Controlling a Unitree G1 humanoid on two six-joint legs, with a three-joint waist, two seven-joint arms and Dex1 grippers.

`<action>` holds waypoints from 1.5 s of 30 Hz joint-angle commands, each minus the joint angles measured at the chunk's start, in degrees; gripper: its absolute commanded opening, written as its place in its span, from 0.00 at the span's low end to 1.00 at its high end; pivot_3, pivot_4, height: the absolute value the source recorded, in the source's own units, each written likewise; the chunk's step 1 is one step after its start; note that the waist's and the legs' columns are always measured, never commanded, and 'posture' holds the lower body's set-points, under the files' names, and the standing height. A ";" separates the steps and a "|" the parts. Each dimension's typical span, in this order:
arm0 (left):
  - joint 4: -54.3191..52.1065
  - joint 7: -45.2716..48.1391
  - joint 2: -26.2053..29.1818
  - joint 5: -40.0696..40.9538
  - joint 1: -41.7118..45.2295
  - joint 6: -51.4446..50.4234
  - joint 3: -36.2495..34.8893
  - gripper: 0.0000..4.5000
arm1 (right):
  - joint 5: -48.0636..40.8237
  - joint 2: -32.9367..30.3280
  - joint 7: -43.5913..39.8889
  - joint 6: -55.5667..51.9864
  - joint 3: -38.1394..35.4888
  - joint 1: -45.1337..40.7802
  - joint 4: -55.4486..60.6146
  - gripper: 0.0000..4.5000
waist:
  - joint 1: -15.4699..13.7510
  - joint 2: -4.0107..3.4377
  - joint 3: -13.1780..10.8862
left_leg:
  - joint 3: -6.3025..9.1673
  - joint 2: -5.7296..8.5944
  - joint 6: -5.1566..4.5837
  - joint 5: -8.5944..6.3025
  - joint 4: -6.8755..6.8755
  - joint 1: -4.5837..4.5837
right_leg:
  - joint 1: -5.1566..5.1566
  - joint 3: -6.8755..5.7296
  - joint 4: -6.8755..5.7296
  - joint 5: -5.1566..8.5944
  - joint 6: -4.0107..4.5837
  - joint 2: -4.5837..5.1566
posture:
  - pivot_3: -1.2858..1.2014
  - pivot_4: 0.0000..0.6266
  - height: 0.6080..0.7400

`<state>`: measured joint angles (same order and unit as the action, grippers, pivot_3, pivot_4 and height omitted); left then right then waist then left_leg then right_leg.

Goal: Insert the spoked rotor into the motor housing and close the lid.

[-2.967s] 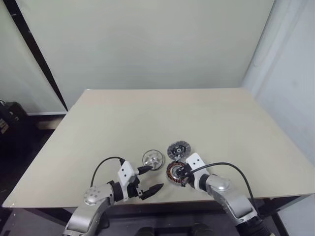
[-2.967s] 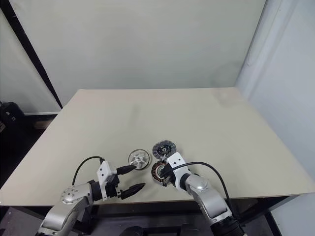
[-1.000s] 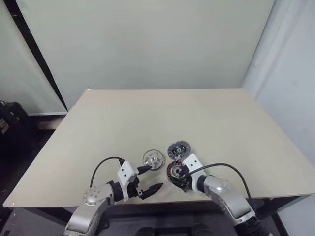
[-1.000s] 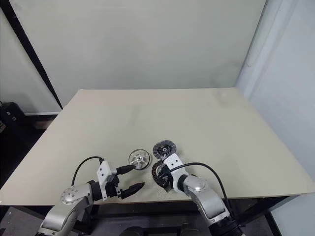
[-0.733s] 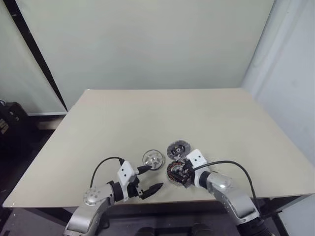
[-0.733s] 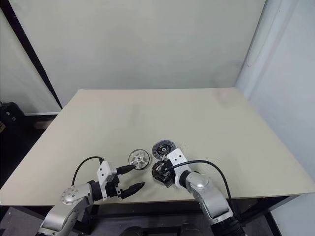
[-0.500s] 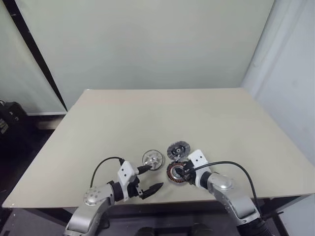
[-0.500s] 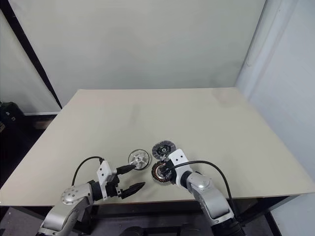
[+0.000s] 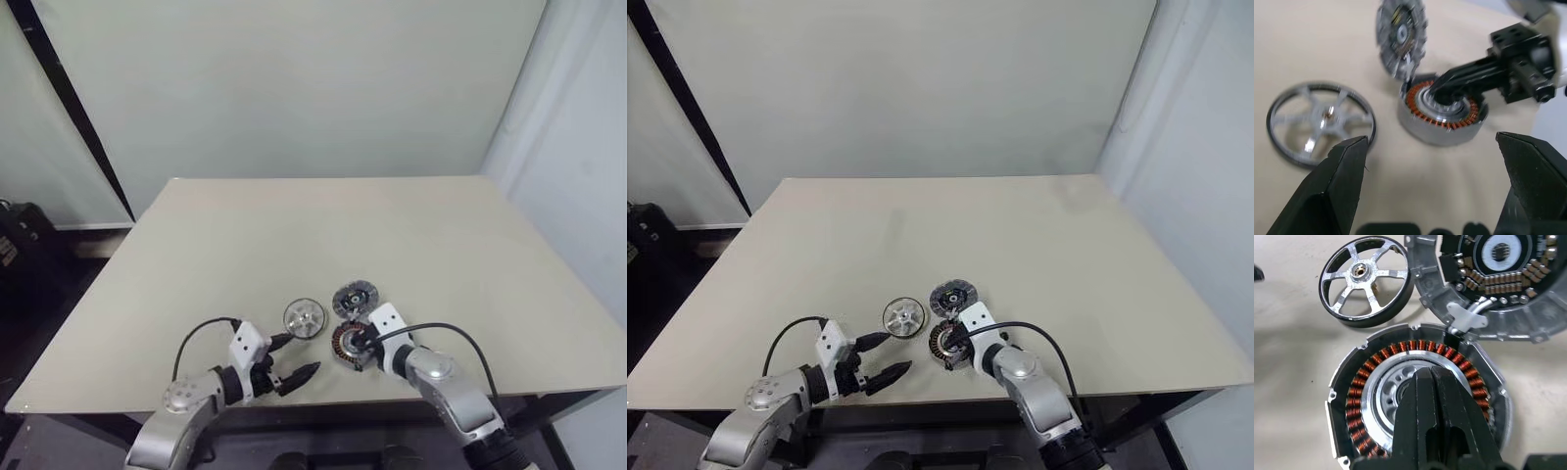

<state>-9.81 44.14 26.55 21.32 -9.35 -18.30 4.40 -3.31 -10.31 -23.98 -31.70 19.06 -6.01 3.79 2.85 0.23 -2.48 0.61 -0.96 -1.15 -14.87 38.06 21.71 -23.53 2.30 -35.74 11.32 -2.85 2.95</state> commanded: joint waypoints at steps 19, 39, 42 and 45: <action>16.14 -13.52 -11.76 4.05 11.31 -4.79 -11.70 1.00 | -2.55 -6.90 -0.96 -6.09 -4.45 5.09 18.80 0.99 | -0.04 0.10 0.03 | -0.01 0.09 0.01 0.01 0.06 0.00 | 0.09 -0.06 0.00 0.00 0.00 -0.03 | 0.52 0.00 1.00; 25.86 -12.17 -15.57 7.36 18.52 -10.47 -13.52 1.00 | -2.39 -7.28 1.48 -6.98 -5.10 7.46 21.40 0.99 | -0.06 0.17 0.07 | 0.05 0.20 -0.02 0.02 0.13 0.11 | 0.11 -0.01 0.01 -0.01 -0.01 -0.03 | 0.52 0.00 1.00; 24.97 -11.99 -15.78 8.22 18.17 -12.17 -13.69 1.00 | -2.45 -7.17 1.49 -6.79 -5.10 7.21 20.65 0.99 | -0.04 0.17 0.07 | 0.05 0.20 -0.02 0.02 0.13 0.11 | 0.11 -0.01 0.00 -0.01 -0.01 -0.03 | 0.52 0.00 1.00; 23.93 -11.98 -16.08 8.61 17.84 -14.11 -13.74 1.00 | -2.47 -7.14 1.42 -6.69 -5.17 6.91 20.12 0.99 | -0.04 0.17 0.07 | 0.05 0.20 -0.02 0.02 0.13 0.11 | 0.11 0.00 0.01 -0.01 -0.01 -0.03 | 0.52 0.00 1.00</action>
<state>15.61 31.76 10.82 28.89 8.75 -30.97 -9.57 -5.55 -17.29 -22.67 -39.03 14.77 1.90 22.77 2.81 0.40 -2.40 0.65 -0.77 -1.17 -14.85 38.19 21.82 -23.43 2.30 -35.73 11.31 -2.86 2.92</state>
